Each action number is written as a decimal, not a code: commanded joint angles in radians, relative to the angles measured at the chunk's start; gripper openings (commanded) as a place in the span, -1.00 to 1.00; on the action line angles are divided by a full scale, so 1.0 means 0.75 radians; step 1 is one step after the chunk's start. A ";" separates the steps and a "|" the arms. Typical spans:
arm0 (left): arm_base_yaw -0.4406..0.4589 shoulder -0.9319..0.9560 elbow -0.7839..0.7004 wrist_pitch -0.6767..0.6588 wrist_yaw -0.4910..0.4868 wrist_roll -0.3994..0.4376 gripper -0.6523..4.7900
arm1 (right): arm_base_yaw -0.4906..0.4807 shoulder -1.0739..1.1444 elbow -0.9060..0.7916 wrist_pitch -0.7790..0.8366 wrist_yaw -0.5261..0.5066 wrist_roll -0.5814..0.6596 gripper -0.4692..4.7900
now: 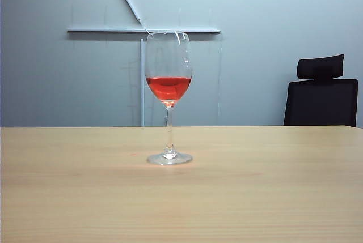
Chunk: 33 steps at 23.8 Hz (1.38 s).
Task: Gently pick up the goblet, rotate it counterclockwise for two full turns (viewing from above), and then place it back on the table.
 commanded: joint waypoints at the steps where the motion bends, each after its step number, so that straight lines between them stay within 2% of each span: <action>1: 0.001 0.001 0.005 0.009 0.005 0.000 -0.78 | -0.279 -0.157 0.000 -0.022 -0.432 -0.008 -0.86; 3: 0.000 0.001 0.005 0.009 0.009 0.000 -0.78 | -0.470 -0.219 -0.001 -0.117 -0.538 -0.008 -0.86; 6: 0.002 0.001 0.005 0.009 0.005 0.000 -0.78 | -0.751 -0.274 -0.001 -0.275 -0.598 0.034 -0.86; 8: 0.002 0.001 0.005 0.009 0.005 0.000 -0.78 | -0.916 -0.347 -0.008 -0.405 -0.557 0.043 -0.86; 10: 0.003 0.001 0.005 0.009 0.005 0.000 -0.78 | -0.996 -0.426 -0.052 -0.417 -0.466 0.042 -0.86; 13: 0.003 0.001 0.005 0.009 0.004 0.000 -0.78 | -1.039 -0.534 -0.125 -0.407 -0.387 0.042 -0.86; 22: 0.003 0.001 0.005 0.009 0.004 0.000 -0.78 | -1.114 -0.826 -0.352 -0.402 -0.380 0.042 -0.86; 29: 0.003 0.001 0.005 0.009 0.004 0.000 -0.78 | -1.080 -0.820 -0.441 -0.358 -0.262 0.055 -0.86; 33: 0.003 0.001 0.005 0.009 0.005 0.000 -0.78 | -1.069 -0.820 -0.448 -0.385 -0.242 0.058 -0.86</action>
